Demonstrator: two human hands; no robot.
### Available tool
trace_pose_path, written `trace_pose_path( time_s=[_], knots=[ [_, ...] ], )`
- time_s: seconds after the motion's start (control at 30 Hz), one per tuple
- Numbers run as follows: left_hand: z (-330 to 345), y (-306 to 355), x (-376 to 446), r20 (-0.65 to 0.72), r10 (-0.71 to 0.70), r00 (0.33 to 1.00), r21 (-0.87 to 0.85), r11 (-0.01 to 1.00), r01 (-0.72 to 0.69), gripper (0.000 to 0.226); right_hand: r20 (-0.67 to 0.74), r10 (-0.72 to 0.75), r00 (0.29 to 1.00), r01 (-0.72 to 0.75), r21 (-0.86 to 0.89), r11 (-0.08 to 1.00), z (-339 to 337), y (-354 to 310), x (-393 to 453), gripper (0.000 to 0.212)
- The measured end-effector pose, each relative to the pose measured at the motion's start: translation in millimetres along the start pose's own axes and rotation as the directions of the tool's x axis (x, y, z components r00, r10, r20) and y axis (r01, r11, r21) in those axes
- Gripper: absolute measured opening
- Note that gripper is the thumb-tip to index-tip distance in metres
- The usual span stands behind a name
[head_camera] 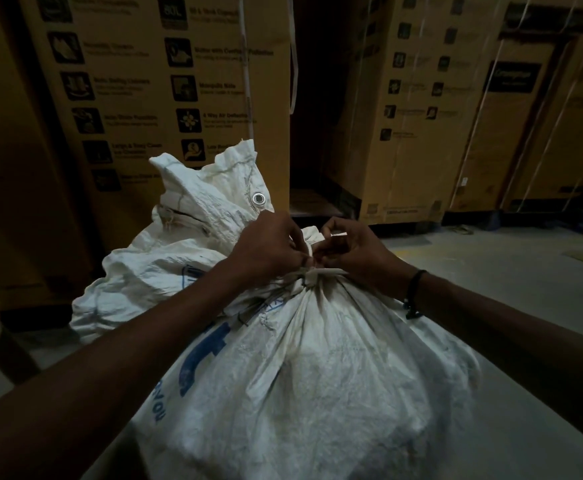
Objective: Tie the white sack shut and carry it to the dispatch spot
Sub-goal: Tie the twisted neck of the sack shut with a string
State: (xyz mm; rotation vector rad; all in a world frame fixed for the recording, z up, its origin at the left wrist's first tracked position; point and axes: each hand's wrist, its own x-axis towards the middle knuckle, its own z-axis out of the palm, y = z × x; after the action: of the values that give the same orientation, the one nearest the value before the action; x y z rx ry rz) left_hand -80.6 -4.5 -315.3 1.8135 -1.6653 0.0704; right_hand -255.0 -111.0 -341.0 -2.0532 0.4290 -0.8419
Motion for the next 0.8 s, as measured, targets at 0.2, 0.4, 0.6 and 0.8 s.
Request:
trace_pose_path(
  time_s=[0.2,0.4,0.6,0.8],
  knots=[
    [10,14,-8,-0.128,-0.051,0.990,0.115,0.991,0.066,0.020,0.000,0.046,0.999,-0.046,0.069,0.997,-1,3,1,0.039],
    [22,21,-8,-0.131,-0.040,0.991,0.151,0.987,0.060,0.014,-0.006,0.152,0.988,-0.150,0.103,0.983,-2,5,3,0.042],
    [17,11,-11,-0.105,0.069,0.992,0.046,0.997,-0.065,0.010,0.029,0.234,0.972,-0.229,-0.121,0.966,-11,-22,11,0.023],
    [-1,-2,-3,-0.002,0.235,0.972,0.047,0.971,-0.235,0.016,-0.079,0.076,0.994,-0.105,-0.507,0.855,-4,-50,20,0.022]
  ],
)
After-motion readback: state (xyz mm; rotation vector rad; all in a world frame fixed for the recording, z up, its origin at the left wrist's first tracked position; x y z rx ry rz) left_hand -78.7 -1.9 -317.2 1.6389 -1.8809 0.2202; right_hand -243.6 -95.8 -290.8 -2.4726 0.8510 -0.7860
